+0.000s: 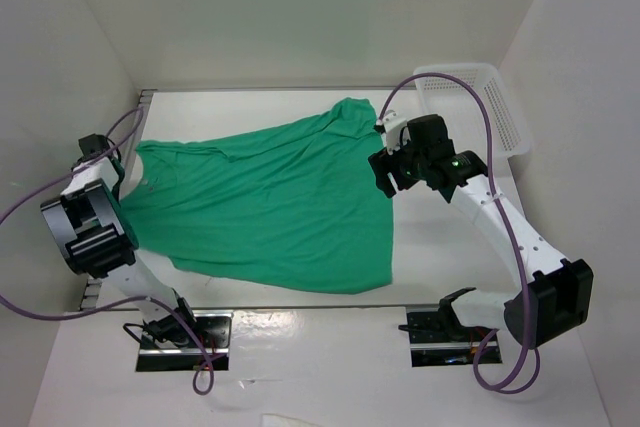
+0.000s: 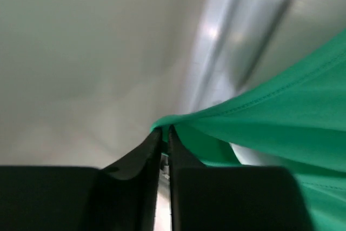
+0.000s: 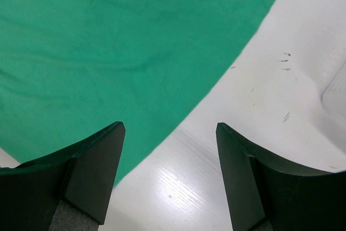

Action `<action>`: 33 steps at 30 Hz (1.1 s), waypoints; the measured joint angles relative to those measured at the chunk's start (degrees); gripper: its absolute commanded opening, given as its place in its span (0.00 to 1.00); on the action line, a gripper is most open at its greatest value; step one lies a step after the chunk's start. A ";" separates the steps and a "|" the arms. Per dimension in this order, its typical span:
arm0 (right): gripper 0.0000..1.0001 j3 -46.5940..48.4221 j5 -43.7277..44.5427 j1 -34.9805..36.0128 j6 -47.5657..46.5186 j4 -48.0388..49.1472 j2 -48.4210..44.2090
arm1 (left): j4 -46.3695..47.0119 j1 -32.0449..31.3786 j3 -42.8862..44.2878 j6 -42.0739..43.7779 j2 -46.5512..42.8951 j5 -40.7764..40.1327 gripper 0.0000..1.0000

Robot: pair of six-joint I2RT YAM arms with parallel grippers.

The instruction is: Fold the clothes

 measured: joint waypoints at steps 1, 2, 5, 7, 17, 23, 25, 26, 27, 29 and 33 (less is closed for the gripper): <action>0.77 0.00 0.00 0.00 0.00 0.00 0.00 | 0.68 -0.28 -0.02 0.57 -1.25 -1.18 0.22; 0.77 0.00 0.02 0.00 0.00 0.00 0.00 | 1.27 -0.61 -0.02 0.81 -2.84 -2.21 0.34; 0.77 -0.02 0.26 0.00 0.00 0.02 0.00 | 2.40 -1.38 0.00 1.33 -8.09 -2.95 0.46; 0.77 -0.02 0.37 0.00 0.00 0.02 0.00 | 2.27 -1.60 0.04 1.66 -11.43 -2.45 0.53; 0.78 -0.04 -1.84 0.63 -1.97 -0.42 1.75 | 1.22 -1.75 -7.76 2.08 -15.80 1.90 0.60; 0.78 -0.04 -0.90 8.52 -3.52 -1.49 5.57 | -0.11 -1.77 -13.57 2.34 -16.90 6.36 0.60; 0.78 -0.02 -0.33 12.28 -3.98 -1.84 7.78 | -0.63 -1.77 -14.08 2.36 -18.29 7.82 0.60; 0.78 0.02 -0.37 14.05 -4.31 -2.01 9.29 | -0.85 -1.79 -14.21 2.36 -19.32 8.57 0.61; 0.78 0.04 -0.33 15.37 -4.55 -2.27 10.93 | -1.03 -1.79 -14.23 2.38 -20.50 9.16 0.61; 0.78 0.07 0.04 16.61 -5.46 -2.93 13.99 | -1.05 -1.79 -14.25 2.40 -22.86 10.14 0.63; 0.78 0.07 2.05 18.86 -7.23 -4.22 18.97 | -0.90 -1.79 -15.43 2.58 -26.95 11.76 0.64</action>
